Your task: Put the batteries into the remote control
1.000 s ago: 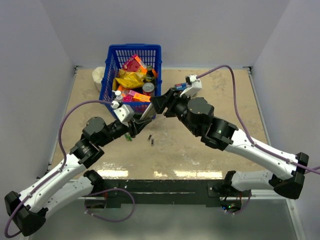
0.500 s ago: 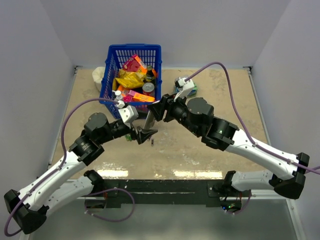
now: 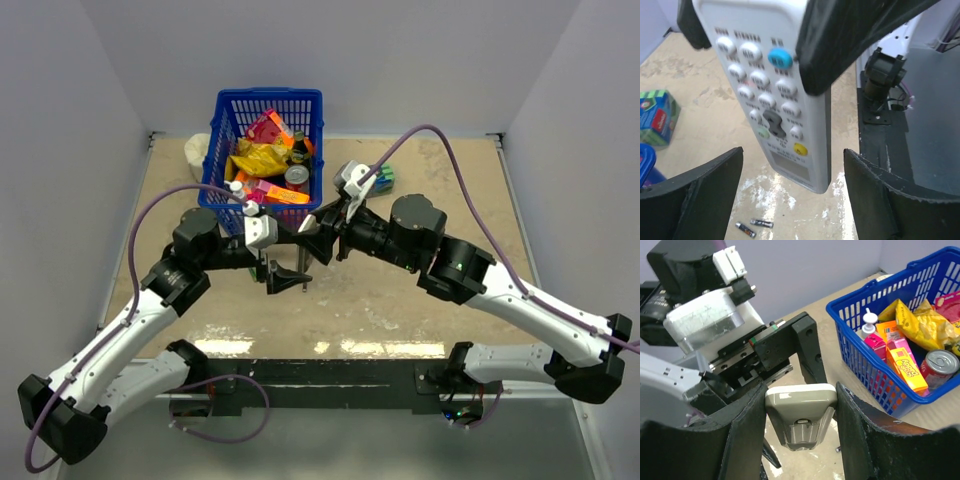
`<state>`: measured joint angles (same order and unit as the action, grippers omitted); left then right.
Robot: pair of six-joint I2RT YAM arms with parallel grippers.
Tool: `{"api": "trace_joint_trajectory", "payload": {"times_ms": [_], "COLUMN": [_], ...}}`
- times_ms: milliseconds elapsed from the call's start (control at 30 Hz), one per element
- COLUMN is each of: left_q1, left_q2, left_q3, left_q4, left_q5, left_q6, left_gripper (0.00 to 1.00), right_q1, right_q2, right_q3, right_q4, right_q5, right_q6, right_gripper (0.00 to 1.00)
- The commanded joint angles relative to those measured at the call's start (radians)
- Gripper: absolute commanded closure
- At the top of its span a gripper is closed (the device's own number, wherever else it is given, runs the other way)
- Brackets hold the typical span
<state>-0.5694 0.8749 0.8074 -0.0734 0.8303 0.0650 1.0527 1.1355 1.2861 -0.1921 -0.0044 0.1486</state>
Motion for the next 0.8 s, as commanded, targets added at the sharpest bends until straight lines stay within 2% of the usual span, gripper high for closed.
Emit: {"api": "trace_joint_trajectory", "payload": {"times_ms": [0, 133, 367, 533, 633, 767], "left_q1": [0.013, 0.013, 0.013, 0.013, 0.011, 0.011], "left_q2": [0.009, 0.019, 0.022, 0.029, 0.039, 0.049], "left_q3": [-0.002, -0.019, -0.020, -0.024, -0.019, -0.019], "left_q4": [0.153, 0.222, 0.198, 0.196, 0.198, 0.187], "left_q5": [0.168, 0.227, 0.266, 0.265, 0.248, 0.219], "left_q6": [-0.050, -0.119, -0.102, -0.096, -0.100, -0.100], "left_gripper": [0.16, 0.22, 0.27, 0.39, 0.39, 0.33], "right_q1": [-0.002, -0.002, -0.002, -0.002, -0.002, -0.002], "right_q2": [-0.014, -0.006, 0.006, 0.029, 0.041, 0.052], "right_q3": [0.027, 0.027, 0.036, 0.056, 0.064, 0.074], "right_q4": [0.022, 0.023, 0.016, -0.004, -0.018, -0.026], "right_q5": [-0.118, -0.164, -0.203, -0.249, -0.256, -0.223], "right_q6": [-0.057, -0.078, -0.118, -0.142, -0.142, -0.144], "right_gripper": [1.00, 1.00, 1.00, 1.00, 1.00, 1.00]}}
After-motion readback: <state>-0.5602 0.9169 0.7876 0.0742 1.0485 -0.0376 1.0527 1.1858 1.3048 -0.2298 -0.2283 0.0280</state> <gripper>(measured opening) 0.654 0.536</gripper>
